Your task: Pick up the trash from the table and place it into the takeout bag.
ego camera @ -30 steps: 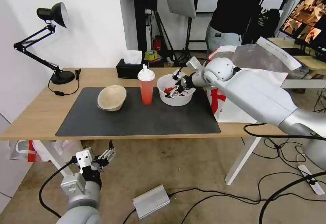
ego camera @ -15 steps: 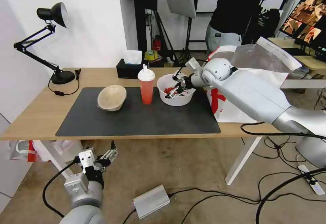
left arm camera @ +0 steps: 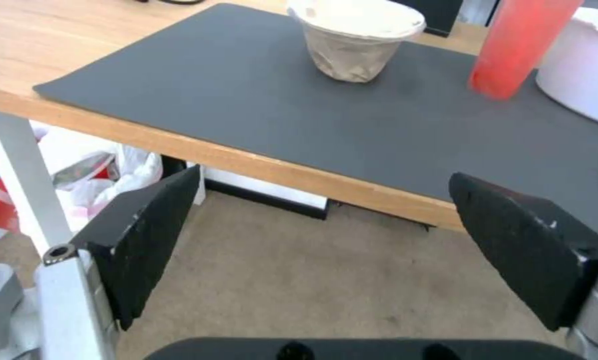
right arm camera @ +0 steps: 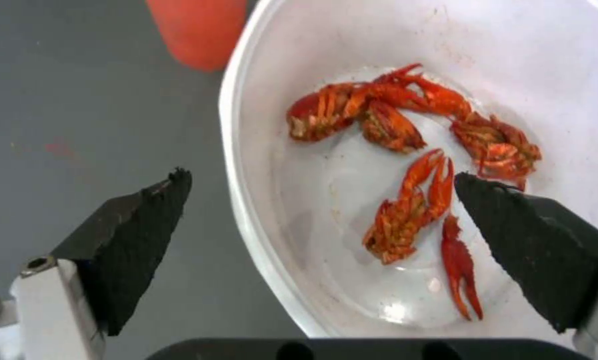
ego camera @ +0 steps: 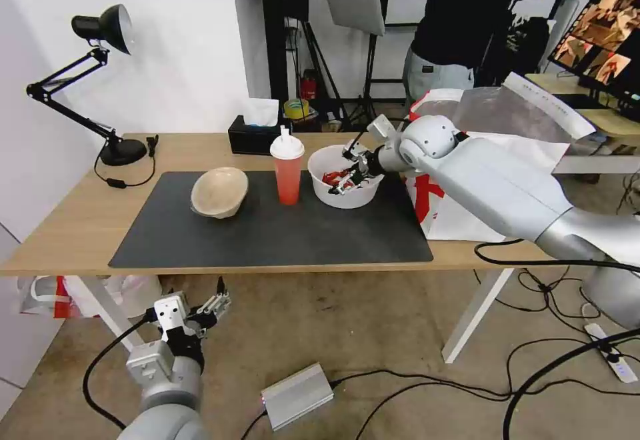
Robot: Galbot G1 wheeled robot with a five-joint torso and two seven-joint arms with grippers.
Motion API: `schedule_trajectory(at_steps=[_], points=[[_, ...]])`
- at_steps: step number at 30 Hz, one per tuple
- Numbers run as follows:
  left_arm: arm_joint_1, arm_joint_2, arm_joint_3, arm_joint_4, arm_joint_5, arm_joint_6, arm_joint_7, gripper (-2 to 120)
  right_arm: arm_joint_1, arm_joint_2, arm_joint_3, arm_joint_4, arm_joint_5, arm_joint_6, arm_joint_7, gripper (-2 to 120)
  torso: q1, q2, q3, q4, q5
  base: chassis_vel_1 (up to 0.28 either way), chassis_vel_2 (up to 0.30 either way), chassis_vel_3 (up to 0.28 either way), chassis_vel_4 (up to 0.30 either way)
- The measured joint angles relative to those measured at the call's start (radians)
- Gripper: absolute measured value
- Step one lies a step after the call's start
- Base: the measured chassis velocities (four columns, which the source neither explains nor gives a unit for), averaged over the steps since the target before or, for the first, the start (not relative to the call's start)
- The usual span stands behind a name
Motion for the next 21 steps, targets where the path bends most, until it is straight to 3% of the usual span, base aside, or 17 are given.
schedule_trajectory(at_steps=[21], points=[[-0.021,-0.011,0.034,0.021,0.008,-0.009,-0.012,100,-0.041,-0.028,0.025,-0.005,0.025,0.000,-0.044,100,0.000,0.000,0.000,0.0000,0.0001,0.000,0.000,0.000,0.000]])
